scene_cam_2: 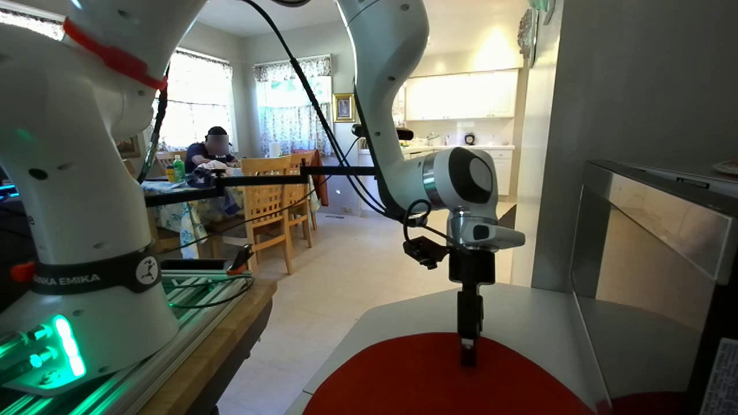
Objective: Move the red placemat to the left.
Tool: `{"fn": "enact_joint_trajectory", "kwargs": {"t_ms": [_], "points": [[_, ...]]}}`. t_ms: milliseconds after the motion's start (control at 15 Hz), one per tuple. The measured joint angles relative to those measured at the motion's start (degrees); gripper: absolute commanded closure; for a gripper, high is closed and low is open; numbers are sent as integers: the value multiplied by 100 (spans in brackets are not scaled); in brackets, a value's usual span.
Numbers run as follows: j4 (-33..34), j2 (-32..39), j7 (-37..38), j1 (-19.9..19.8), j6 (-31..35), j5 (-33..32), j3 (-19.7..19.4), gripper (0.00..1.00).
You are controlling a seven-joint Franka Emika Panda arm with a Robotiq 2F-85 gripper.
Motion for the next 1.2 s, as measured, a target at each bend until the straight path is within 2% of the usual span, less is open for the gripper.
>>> {"fn": "enact_joint_trajectory", "kwargs": {"t_ms": [67, 200, 333, 800, 1200], "points": [[4, 0, 0, 0, 0, 1, -1, 70], [24, 0, 0, 0, 0, 2, -3, 88], [73, -9, 0, 5, 0, 2, -3, 100], [241, -190, 0, 102, 1, 2, 13, 99], [266, -340, -5, 227, 51, 2, 190, 99]]}}
